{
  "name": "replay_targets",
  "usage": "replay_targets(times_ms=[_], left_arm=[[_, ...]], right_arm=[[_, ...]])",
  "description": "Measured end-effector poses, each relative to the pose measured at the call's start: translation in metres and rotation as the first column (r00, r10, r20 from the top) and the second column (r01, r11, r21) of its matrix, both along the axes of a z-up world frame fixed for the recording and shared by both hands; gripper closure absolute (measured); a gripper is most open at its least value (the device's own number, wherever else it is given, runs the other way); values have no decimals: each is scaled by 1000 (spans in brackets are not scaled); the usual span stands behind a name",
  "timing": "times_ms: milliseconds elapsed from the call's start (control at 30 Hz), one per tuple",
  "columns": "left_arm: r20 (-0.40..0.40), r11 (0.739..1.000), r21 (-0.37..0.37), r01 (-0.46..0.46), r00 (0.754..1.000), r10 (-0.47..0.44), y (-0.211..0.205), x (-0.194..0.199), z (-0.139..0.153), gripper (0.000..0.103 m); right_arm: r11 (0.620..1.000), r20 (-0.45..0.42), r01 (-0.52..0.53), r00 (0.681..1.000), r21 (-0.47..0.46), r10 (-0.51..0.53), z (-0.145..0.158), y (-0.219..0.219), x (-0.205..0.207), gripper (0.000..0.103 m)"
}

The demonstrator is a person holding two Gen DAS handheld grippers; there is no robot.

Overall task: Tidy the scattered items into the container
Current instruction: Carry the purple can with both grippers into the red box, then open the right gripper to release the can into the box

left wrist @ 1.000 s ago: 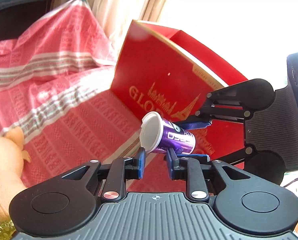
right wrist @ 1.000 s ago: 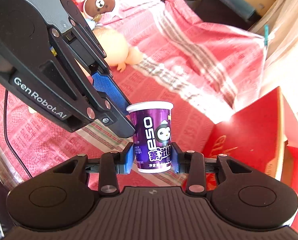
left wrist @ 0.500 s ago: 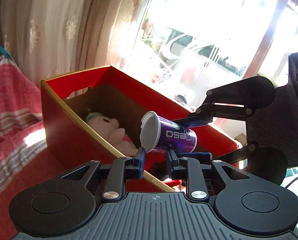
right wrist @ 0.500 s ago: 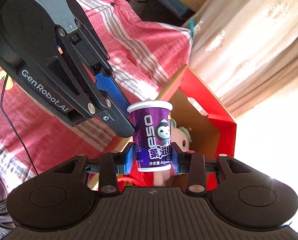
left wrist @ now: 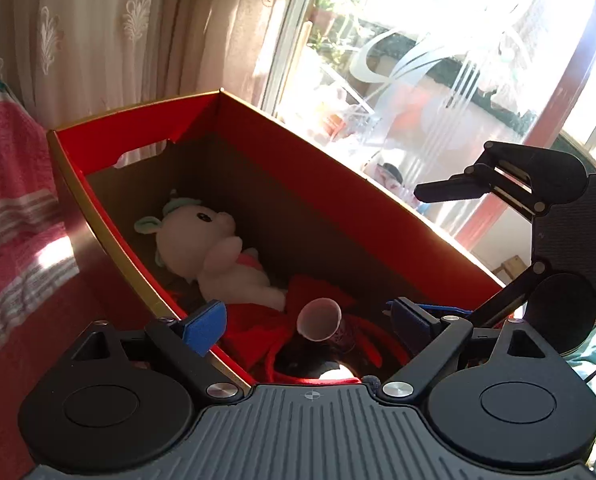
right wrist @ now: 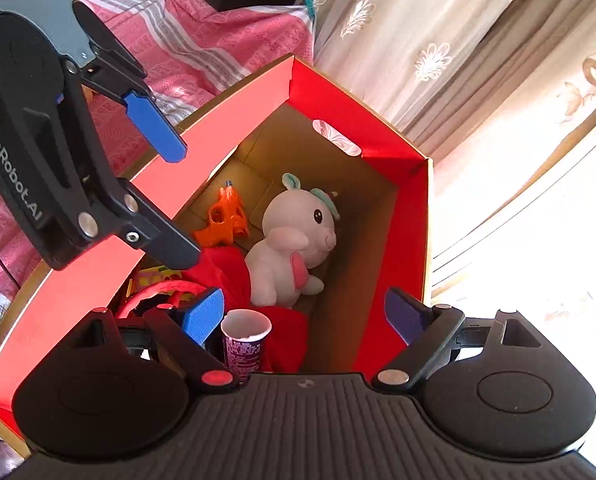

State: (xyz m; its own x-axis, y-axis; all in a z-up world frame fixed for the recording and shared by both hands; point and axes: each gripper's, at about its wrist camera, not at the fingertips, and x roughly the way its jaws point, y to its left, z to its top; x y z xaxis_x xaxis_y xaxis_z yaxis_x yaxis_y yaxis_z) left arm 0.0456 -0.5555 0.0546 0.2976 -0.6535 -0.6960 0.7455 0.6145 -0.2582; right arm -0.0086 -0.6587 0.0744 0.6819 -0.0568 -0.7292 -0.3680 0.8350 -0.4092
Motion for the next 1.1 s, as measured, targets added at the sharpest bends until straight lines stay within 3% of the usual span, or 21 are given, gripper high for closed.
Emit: replay_targets(times_ms=[400,733,1100], left_arm=[[-13,1000,13,-28,1000,28,4,-11,1,5],[-10,998,-28,-54,998,54,13,-26,7,5],[34,975,4,-223,974,223,65,-53,9,4]], right_arm=[[999,-31,-37,999,20,37,-16,3,1,10],[999,-48,-49,998,25,50,-18,11,-10,8],[989,22,-73,997,126,70,0,29,-11,7]])
